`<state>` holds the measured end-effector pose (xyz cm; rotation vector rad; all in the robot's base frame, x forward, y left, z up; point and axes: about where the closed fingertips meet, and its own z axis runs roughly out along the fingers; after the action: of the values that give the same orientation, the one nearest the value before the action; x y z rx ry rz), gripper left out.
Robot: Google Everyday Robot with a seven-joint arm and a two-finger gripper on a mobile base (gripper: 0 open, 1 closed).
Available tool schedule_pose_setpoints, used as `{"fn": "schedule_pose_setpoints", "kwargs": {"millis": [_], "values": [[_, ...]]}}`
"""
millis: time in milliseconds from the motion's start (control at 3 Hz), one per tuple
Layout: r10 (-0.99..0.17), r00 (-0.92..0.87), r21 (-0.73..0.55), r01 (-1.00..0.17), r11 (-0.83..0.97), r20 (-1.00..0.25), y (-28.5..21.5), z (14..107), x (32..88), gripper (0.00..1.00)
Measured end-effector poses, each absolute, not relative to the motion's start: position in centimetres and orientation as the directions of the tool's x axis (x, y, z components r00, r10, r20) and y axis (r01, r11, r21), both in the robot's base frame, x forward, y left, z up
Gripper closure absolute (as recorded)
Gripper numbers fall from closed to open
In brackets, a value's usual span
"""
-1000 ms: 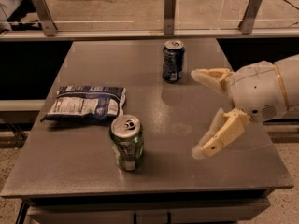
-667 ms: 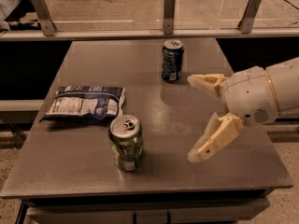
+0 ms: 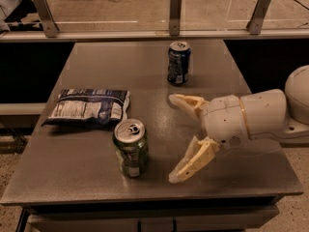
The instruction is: Knock green can over
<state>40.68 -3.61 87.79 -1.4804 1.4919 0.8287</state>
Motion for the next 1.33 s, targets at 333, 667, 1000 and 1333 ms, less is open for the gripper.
{"fn": "schedule_pose_setpoints", "kwargs": {"millis": [333, 667, 1000, 1333], "values": [[-0.383, 0.1, -0.121, -0.992, 0.032, -0.918, -1.7, 86.7, 40.3, 0.0], [-0.342, 0.1, -0.115, -0.993, 0.022, -0.934, -0.2, 85.7, 40.0, 0.0], [-0.276, 0.093, -0.101, -0.995, 0.017, -0.957, 1.4, 85.3, 39.7, 0.0], [-0.223, 0.06, -0.064, -0.998, 0.011, -0.973, 3.2, 84.8, 39.4, 0.0]]}}
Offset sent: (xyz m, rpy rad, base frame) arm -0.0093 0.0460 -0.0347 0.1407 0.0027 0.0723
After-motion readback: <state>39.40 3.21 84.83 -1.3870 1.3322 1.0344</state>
